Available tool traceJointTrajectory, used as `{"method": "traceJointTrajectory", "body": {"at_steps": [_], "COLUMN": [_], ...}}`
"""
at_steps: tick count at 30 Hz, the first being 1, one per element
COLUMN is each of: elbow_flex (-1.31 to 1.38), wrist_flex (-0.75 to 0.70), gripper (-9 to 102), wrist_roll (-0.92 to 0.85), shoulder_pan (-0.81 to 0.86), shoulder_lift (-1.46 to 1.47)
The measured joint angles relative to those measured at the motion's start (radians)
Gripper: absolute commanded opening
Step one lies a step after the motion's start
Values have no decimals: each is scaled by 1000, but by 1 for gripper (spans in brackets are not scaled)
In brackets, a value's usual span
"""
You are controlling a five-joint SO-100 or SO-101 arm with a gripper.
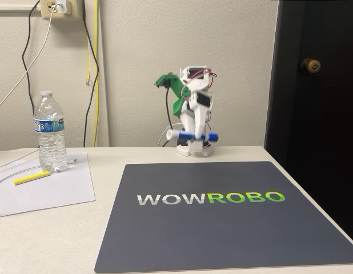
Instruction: Pick up the blue marker.
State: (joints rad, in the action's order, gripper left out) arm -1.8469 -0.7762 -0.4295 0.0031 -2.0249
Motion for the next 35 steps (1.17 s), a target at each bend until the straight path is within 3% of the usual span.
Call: {"method": "traceJointTrajectory", "body": {"at_steps": [12,17,35], "elbow_flex": [-140,-310,-322], "wrist_flex": [127,196,212], "gripper": [4,4,4], "wrist_roll": [368,391,451], "shoulder_pan": [-11,-32,-77], "shoulder_lift": [-207,-373,-397]}}
